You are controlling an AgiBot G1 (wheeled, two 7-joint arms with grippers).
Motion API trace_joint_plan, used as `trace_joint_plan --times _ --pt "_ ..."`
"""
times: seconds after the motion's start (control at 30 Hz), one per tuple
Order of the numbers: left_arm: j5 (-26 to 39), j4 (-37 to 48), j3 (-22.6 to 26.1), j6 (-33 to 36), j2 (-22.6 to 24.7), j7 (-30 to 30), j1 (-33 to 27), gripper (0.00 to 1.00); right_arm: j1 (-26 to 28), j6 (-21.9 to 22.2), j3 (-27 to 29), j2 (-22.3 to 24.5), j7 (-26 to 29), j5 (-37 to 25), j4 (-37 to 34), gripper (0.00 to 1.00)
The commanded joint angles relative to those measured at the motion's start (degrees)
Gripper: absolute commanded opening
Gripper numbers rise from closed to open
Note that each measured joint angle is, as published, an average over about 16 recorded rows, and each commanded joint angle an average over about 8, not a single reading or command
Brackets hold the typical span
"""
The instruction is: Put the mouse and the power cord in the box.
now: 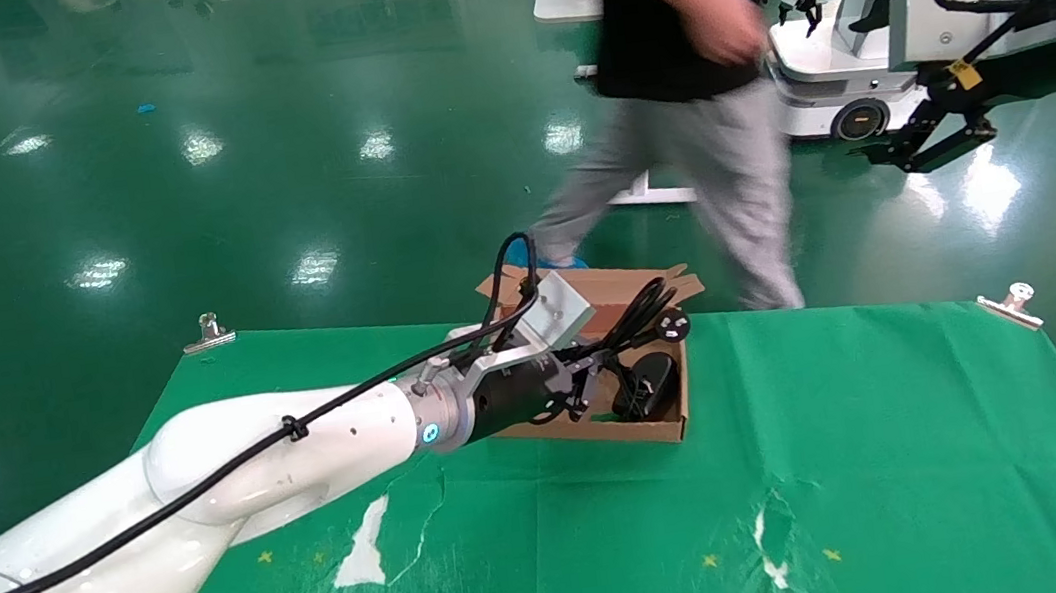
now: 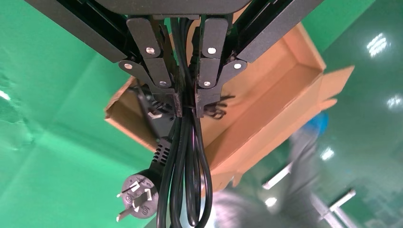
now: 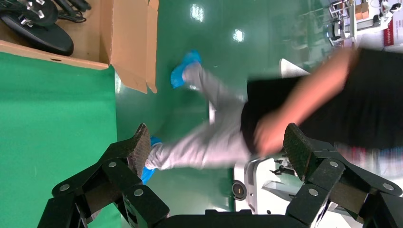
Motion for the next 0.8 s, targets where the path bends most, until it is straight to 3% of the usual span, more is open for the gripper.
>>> trace_joint_plan --times 0.03,0.07,0.3,0.33,0.8 --pt "-0.91 0.09 0.81 -1.21 0.0 -0.38 0.06 0.0 -0.1 0.04 -0.03 0.11 0.28 -0.04 0.39 1.0" --pt "-1.23 0.15 1.12 -1.64 0.0 -0.43 0.01 0.05 -0.15 0.05 -0.04 0.17 0.4 -0.06 0.57 1.0" --pt "-2.63 0.32 2.71 -3.62 -0.05 -0.44 -0.08 0.91 -0.28 0.07 -0.13 0.45 0.94 -0.19 1.4 1.0" --pt "-2.72 0.36 2.81 -3.76 -0.06 -0.45 -0.07 0.99 -0.28 0.07 -0.14 0.47 0.97 -0.2 1.45 1.0" --pt "-2.45 0.26 2.32 -3.18 -0.12 -0.37 -0.1 1.0 -0.36 0.12 -0.12 0.44 0.91 -0.15 1.37 1.0"
